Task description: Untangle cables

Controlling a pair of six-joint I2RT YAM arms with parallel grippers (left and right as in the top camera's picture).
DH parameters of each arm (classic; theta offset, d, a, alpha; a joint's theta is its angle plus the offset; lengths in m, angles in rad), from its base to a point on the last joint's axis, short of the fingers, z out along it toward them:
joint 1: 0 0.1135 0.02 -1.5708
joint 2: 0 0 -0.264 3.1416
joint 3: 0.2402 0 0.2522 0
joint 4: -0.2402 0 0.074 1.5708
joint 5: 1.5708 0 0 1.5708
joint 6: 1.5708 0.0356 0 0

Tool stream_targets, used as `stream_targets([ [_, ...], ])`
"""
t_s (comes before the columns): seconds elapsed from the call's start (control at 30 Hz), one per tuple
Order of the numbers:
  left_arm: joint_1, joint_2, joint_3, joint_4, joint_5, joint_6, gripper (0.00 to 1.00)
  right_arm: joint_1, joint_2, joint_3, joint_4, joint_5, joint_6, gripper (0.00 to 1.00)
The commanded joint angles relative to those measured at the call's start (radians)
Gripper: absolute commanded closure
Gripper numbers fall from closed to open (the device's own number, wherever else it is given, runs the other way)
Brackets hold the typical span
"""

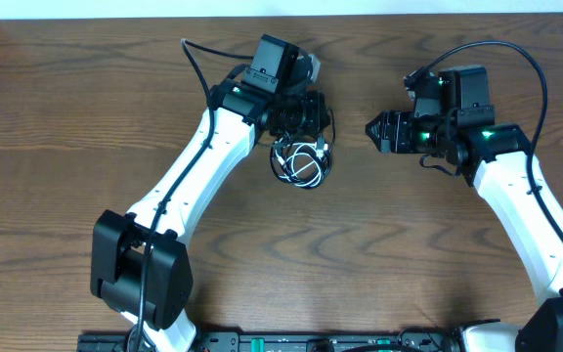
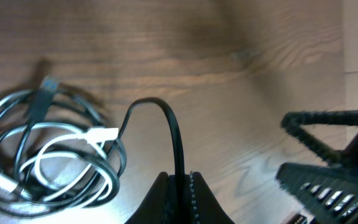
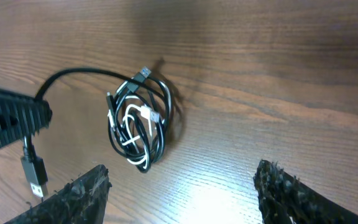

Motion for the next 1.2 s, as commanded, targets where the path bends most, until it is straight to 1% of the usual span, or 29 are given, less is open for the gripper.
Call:
stream_targets([
  [0.0, 0.000, -0.058, -0.003, 0.057, 0.050, 0.032, 0.92, 0.011, 0.011, -0.001, -0.003, -0.003, -0.008, 0.28],
  [0.3, 0.000, -0.208, -0.003, 0.159, 0.073, 0.032, 0.92, 0.033, 0.042, -0.007, 0.017, -0.004, -0.008, 0.27],
  [0.4, 0.000, -0.277, -0.003, 0.188, 0.073, 0.031, 0.92, 0.037, 0.063, -0.007, 0.029, -0.035, -0.008, 0.27],
  [0.6, 0.000, -0.361, -0.003, 0.202, 0.069, 0.032, 0.92, 0.043, 0.086, -0.007, 0.032, -0.048, -0.009, 0.27],
  [0.7, 0.000, -0.386, -0.003, 0.210, 0.069, 0.031, 0.92, 0.043, 0.086, -0.007, 0.035, -0.048, -0.009, 0.27],
  [0.77, 0.000, -0.399, -0.003, 0.220, 0.069, 0.030, 0.92, 0.043, 0.086, -0.007, 0.042, -0.048, -0.008, 0.28],
  [1.17, 0.000, -0.435, -0.003, 0.325, 0.069, 0.027, 0.92, 0.043, 0.086, -0.007, 0.071, -0.047, -0.036, 0.26],
])
